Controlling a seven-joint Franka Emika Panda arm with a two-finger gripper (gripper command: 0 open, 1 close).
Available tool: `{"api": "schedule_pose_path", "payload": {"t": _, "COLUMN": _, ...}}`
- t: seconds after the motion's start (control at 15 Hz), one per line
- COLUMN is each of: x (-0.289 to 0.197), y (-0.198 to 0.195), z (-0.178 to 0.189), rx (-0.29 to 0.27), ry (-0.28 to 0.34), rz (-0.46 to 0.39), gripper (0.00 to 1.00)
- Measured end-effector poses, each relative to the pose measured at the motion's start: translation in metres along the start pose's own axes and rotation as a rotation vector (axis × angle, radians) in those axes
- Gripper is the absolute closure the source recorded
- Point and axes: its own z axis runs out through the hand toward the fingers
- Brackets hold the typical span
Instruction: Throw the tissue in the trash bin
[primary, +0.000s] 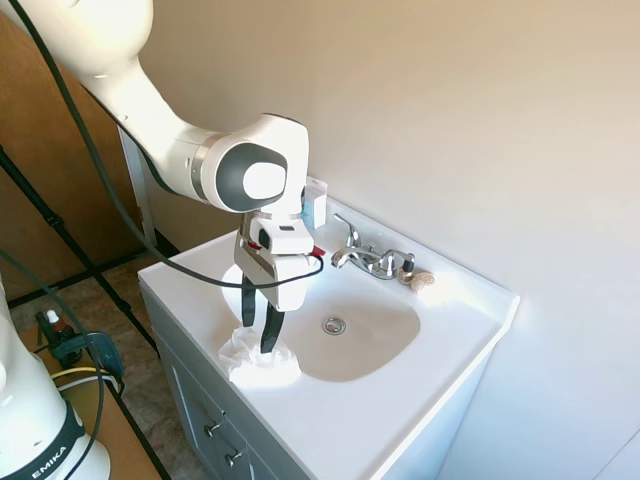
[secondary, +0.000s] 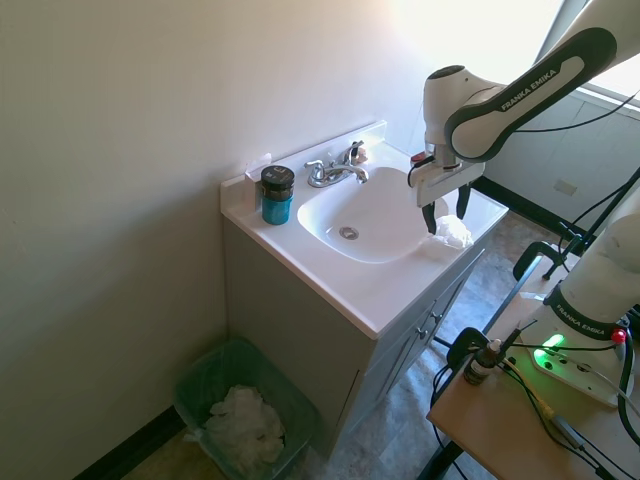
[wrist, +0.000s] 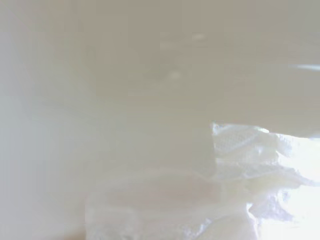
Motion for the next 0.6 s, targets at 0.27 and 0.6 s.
{"api": "schedule_pose_path", "payload": {"t": 0.27, "x": 0.005, "y": -0.002, "z": 0.011, "rx": -0.007, "ry": -0.016, "rz": 0.008, "gripper": 1.0}}
{"api": "schedule_pose_path", "payload": {"t": 0.6, "x": 0.01, "y": -0.004, "z": 0.02, "rx": 0.007, "ry": -0.022, "rz": 0.006, "gripper": 1.0}}
